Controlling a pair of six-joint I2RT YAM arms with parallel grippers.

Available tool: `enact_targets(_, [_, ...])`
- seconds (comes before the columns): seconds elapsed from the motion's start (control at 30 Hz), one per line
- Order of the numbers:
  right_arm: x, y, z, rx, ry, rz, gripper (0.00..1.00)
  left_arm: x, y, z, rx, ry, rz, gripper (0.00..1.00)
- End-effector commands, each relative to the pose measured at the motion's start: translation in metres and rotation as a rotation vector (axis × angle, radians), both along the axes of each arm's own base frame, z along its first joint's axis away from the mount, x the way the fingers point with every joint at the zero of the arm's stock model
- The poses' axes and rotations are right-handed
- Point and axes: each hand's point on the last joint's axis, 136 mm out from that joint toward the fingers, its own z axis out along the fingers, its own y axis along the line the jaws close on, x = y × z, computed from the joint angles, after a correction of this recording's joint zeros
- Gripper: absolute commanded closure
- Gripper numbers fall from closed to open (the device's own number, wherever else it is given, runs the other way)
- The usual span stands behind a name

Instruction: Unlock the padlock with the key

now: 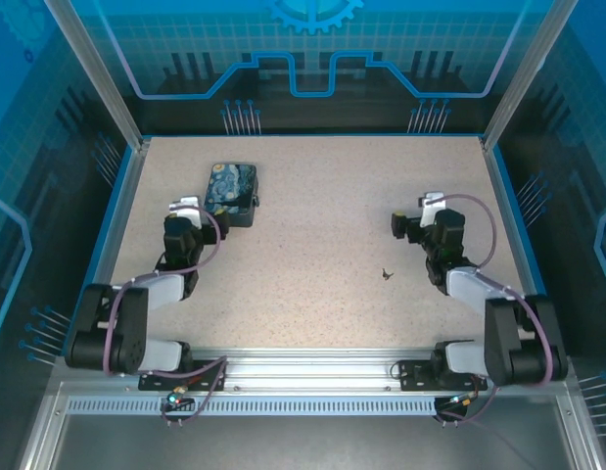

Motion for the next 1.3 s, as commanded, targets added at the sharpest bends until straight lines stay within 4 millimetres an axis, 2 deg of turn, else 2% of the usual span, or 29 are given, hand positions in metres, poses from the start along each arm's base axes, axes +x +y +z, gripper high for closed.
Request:
enact_targets(0.0, [-0.017,-0.025,0.001,0.145,0.161,-0.221,0.0,-0.003,0.009,0.024,-0.034,-0.024,0.061,0.01])
enact_targets(0.07, [-0.03,-0.039,0.0,0.257,0.242,-0.374,0.0,-0.003,0.009,0.04,-0.068,-0.056,0.07,0.01])
enact_targets(0.13, [-0.028,-0.027,0.002,0.33,0.267,-0.302,0.0,-0.002,0.01,0.053,-0.098,-0.052,0.086,0.01])
enact_targets(0.27, [-0.026,-0.011,0.001,0.357,0.331,-0.237,0.0,0.005,0.013,0.069,-0.154,-0.007,0.128,0.01])
enact_targets(0.4, [-0.028,-0.003,-0.007,0.347,0.394,-0.228,0.0,0.016,0.022,0.071,-0.196,0.121,0.212,0.01])
enact_targets(0.53, [-0.033,0.012,-0.008,0.384,0.374,-0.15,0.0,0.037,0.026,0.067,-0.204,0.28,0.247,0.01])
enact_targets(0.73, [-0.041,0.042,0.012,0.46,0.342,0.004,0.0,0.082,0.024,0.048,-0.238,0.48,0.239,0.01])
enact_targets(0.87, [-0.042,0.054,0.014,0.472,0.418,0.04,0.0,0.109,0.026,0.03,-0.265,0.569,0.246,0.01])
enact_targets(1.0, [-0.045,0.07,0.014,0.491,0.46,0.088,0.0,0.132,0.035,0.003,-0.311,0.657,0.276,0.01])
enact_targets(1.1, [-0.048,0.076,0.017,0.486,0.454,0.102,0.0,0.146,0.036,-0.013,-0.358,0.683,0.276,0.01])
enact_targets(1.27, [-0.048,0.077,0.019,0.481,0.454,0.093,0.0,0.165,0.02,-0.031,-0.444,0.705,0.222,0.01])
